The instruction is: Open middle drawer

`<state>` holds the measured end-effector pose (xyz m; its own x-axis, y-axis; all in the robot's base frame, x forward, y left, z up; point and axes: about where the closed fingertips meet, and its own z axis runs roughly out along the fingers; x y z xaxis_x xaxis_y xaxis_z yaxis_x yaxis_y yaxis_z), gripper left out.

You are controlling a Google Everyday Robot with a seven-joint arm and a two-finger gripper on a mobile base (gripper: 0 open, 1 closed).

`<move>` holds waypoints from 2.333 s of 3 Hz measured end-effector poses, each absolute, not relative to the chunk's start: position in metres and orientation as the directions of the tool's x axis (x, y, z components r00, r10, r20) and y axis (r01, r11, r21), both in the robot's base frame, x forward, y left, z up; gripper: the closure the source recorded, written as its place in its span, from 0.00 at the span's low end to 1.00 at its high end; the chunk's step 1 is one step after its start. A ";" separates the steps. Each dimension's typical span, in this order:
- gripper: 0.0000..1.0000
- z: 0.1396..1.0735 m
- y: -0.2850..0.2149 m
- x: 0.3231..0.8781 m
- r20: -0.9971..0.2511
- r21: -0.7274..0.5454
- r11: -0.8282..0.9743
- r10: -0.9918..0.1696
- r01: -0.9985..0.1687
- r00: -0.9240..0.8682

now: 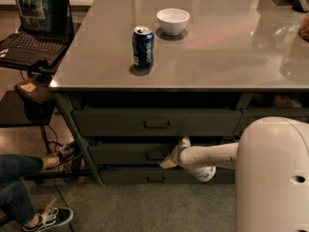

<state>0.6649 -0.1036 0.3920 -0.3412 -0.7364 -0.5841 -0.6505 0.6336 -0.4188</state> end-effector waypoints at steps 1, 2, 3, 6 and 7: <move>0.00 0.393 -0.103 0.665 -0.584 -0.419 0.634 -0.736 -0.650 -0.341; 0.19 0.393 -0.103 0.665 -0.584 -0.419 0.634 -0.736 -0.651 -0.341; 0.42 0.393 -0.103 0.665 -0.584 -0.419 0.634 -0.736 -0.651 -0.341; 1.00 0.407 -0.103 0.670 -0.584 -0.419 0.634 -0.736 -0.650 -0.341; 1.00 0.407 -0.104 0.658 -0.583 -0.413 0.650 -0.727 -0.638 -0.362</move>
Offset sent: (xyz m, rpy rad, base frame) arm 0.0004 0.0009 0.0014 0.0000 0.0000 0.0000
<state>0.6575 -0.1044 0.4071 -0.3623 -0.7269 -0.5834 -0.6381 0.6497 -0.4132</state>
